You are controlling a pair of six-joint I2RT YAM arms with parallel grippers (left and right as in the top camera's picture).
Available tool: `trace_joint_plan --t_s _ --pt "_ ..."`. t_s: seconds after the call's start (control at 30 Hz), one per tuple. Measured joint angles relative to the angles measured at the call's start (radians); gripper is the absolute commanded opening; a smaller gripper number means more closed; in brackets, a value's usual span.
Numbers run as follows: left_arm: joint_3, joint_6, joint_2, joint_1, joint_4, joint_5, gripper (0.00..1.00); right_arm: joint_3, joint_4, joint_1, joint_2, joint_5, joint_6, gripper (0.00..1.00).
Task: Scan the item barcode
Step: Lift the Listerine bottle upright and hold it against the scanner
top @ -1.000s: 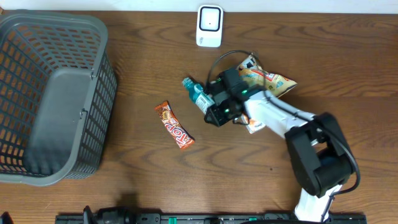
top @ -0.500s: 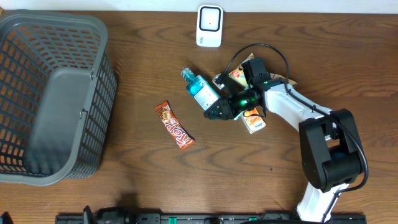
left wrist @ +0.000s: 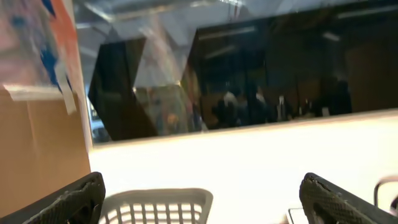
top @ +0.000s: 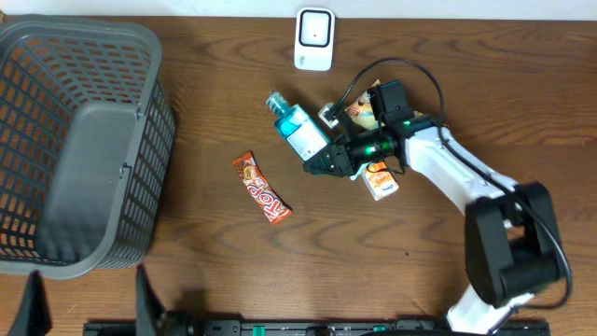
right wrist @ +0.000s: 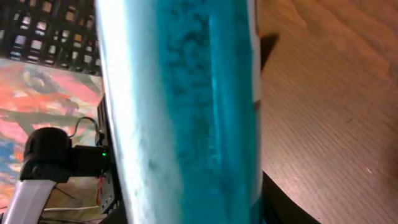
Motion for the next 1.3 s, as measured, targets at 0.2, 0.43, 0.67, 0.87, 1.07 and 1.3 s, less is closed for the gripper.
trace_joint_plan --t_s 0.2,0.43,0.67,0.87,1.07,1.3 --pt "-0.162 0.0 0.0 0.024 0.082 -0.018 0.99 0.0 -0.055 0.0 -0.097 0.041 0.0 0.01" --pt "-0.33 -0.009 0.0 0.059 0.119 -0.026 0.99 0.0 -0.084 0.0 -0.149 0.149 0.0 0.01" --pt "-0.399 -0.047 0.0 0.059 0.122 -0.026 0.99 0.0 -0.084 0.0 -0.156 0.285 0.0 0.01" --pt "-0.49 -0.13 0.005 0.059 0.262 0.106 0.99 0.0 -0.08 0.0 -0.157 0.358 0.0 0.01" --pt "-0.602 -0.132 0.012 -0.002 0.4 0.339 0.99 0.0 -0.08 0.0 -0.156 0.388 0.0 0.01" --pt "-0.649 -0.128 0.016 -0.065 0.397 0.402 0.99 0.0 -0.082 0.007 -0.156 0.446 -0.002 0.01"
